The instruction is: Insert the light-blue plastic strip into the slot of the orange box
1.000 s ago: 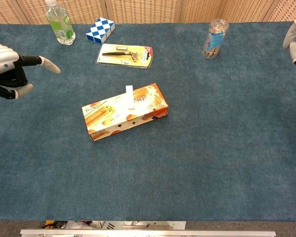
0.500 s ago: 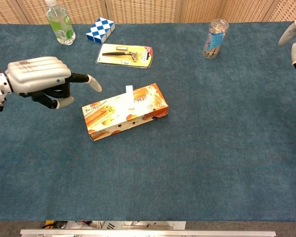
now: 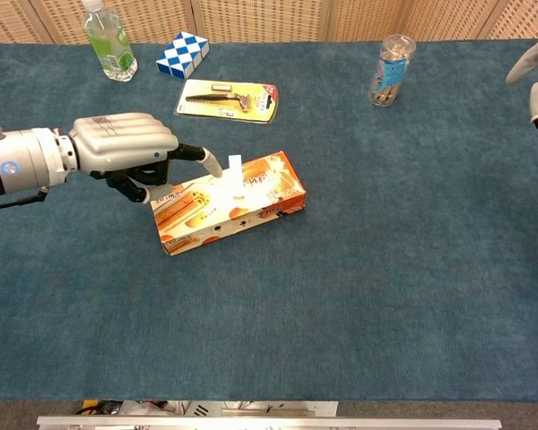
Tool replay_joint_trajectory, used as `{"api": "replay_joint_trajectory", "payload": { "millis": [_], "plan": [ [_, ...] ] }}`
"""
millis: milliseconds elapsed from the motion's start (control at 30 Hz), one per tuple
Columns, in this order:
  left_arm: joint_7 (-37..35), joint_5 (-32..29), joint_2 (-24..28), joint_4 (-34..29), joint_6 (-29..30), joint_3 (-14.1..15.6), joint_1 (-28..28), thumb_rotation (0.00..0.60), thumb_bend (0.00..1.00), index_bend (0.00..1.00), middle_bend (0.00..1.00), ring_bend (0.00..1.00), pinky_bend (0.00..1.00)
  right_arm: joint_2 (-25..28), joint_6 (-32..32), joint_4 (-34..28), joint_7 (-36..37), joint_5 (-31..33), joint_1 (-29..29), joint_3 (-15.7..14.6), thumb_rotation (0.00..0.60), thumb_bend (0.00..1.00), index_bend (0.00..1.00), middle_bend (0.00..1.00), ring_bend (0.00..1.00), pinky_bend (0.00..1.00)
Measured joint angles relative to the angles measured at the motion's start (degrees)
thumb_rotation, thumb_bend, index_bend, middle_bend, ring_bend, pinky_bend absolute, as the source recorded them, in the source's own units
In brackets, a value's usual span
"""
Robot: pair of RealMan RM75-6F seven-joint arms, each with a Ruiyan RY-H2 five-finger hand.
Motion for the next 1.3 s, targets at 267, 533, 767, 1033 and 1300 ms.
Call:
{"api": "replay_joint_trajectory", "payload": {
  "millis": [267,533,767,1033,1300],
  "plan": [
    [4.3,-6.3,-2.5,0.2,-5.7,-1.1,-3.1,0.6,0.74,0.2,1.0,1.0,1.0,0.3,-0.5,0.4,0.8,0.1,-0.5,0.5,0.6,0.57,0.42,0.97,1.0,1.0],
    [7.7,-10.2,-3.5,0.4,-7.8,-1.3,-4.2,0.6,0.74,0.2,1.0,1.0,1.0,0.8,-0.7,0.6,1.6,0.0,-1.1,1.0,0.6,0.57,0.42,0.97,1.0,1.0],
    [10.2,-13.2,-4.1,0.4,-9.8,-0.9,-5.1,0.6,0.74,0.19,1.0,1.0,1.0,1.2,-0.8,0.6,2.0,-0.2,-1.5,1.4,0.6,0.58,0.41,0.97,1.0,1.0],
    [12.3,-15.2,-4.6,0.2,-10.3,-0.4,-5.6,0.6,0.74,0.19,1.0,1.0,1.0,1.2,-0.9,0.7,2.1,-0.2,-1.8,1.7,0.6,0.57,0.4,0.97,1.0,1.0],
    [12.6,-15.8,-4.5,-0.2,-9.7,-0.2,-5.8,0.6,0.74,0.19,1.0,1.0,1.0,1.2,-1.0,0.5,1.8,-0.3,-2.1,1.9,0.6,0.58,0.4,0.97,1.0,1.0]
  ]
}}
